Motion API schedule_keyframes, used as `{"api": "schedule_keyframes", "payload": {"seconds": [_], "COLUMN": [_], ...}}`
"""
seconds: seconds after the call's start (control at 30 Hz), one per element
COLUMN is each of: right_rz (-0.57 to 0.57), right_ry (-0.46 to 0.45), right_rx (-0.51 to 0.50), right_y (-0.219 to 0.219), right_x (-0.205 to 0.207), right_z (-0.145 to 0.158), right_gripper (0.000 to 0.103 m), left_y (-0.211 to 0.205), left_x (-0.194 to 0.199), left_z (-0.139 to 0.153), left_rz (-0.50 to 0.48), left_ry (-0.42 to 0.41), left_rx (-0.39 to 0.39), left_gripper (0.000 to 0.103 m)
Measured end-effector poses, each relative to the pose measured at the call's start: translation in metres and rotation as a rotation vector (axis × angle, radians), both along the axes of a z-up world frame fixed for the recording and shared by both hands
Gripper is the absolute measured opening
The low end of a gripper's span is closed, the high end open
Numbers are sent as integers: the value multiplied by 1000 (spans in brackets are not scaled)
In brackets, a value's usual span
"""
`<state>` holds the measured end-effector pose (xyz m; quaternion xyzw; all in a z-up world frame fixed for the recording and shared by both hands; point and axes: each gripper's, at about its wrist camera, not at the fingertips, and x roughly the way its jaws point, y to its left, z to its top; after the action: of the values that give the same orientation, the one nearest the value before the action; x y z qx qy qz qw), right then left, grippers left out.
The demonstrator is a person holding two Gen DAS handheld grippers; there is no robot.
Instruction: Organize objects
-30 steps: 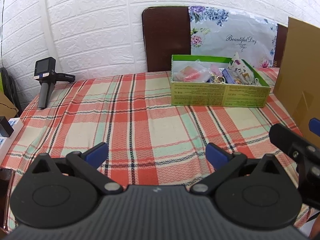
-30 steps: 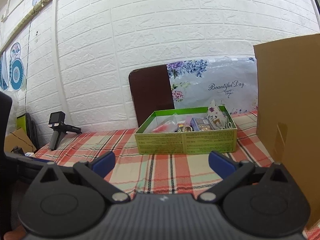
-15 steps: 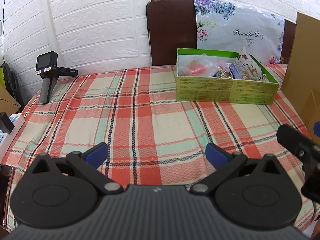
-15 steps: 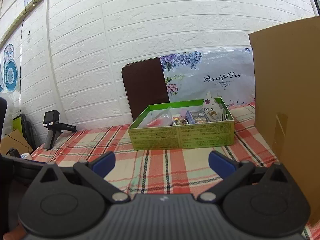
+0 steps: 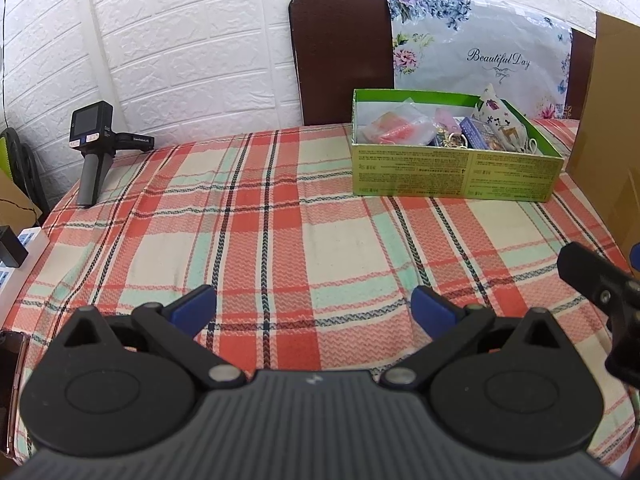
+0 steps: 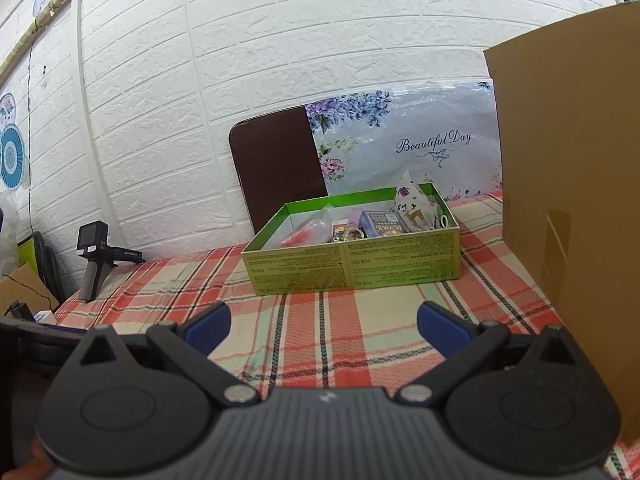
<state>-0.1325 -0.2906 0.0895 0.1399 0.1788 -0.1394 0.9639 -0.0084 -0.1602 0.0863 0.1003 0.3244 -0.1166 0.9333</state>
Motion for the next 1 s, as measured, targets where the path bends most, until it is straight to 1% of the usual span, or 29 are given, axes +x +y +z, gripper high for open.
{"api": "schedule_keyframes", "payload": {"seconds": [0.53,1.0], "right_rz": [-7,-9], "right_ry": [19,37], "right_rx": [31,23], "right_y": [-7,-9], "right_x": [7,13], "right_z": [-7,-9], "right_gripper": [103,103], "left_y": [-8,-14], "left_x": [5,9], "left_z": [-6,-10], "left_rz": [5,-2], "left_ry": [38,64], "left_rx": [16,20], "left_gripper": [103,103]}}
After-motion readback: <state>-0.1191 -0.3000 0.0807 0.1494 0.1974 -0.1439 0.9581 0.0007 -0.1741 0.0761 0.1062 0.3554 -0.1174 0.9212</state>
